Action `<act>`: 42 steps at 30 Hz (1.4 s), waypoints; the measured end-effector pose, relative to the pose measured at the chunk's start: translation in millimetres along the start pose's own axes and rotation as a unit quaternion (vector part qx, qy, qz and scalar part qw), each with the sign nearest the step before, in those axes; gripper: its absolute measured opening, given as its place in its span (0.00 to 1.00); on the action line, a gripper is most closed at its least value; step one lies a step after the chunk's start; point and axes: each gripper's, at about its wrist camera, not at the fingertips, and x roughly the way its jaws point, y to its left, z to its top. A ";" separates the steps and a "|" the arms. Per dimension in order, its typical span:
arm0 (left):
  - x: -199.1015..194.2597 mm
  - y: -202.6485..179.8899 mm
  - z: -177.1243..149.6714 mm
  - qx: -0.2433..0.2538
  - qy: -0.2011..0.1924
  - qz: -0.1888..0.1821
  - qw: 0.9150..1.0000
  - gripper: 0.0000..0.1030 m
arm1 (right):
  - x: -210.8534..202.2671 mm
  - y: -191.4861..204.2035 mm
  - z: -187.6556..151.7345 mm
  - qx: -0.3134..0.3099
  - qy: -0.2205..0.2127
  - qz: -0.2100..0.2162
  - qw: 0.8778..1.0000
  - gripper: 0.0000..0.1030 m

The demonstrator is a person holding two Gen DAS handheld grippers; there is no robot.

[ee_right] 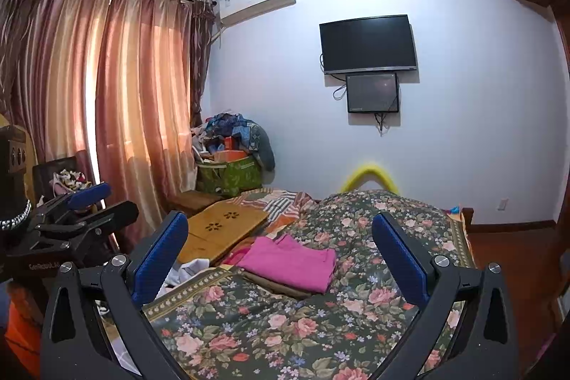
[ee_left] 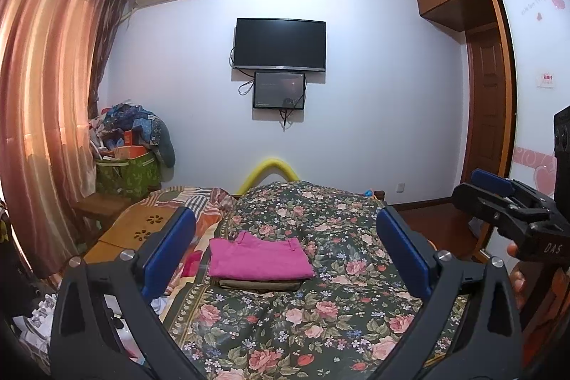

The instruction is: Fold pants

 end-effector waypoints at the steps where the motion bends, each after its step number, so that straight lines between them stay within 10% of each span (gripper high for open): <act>1: 1.6 -0.1 -0.5 0.000 0.001 0.000 1.000 1.00 | 0.4 -0.5 -0.3 0.001 0.000 0.000 1.000 1.00; 42: 20.7 4.3 -9.7 -0.009 0.018 -0.012 1.000 1.00 | 1.9 2.6 0.3 0.007 0.008 -0.012 1.000 1.00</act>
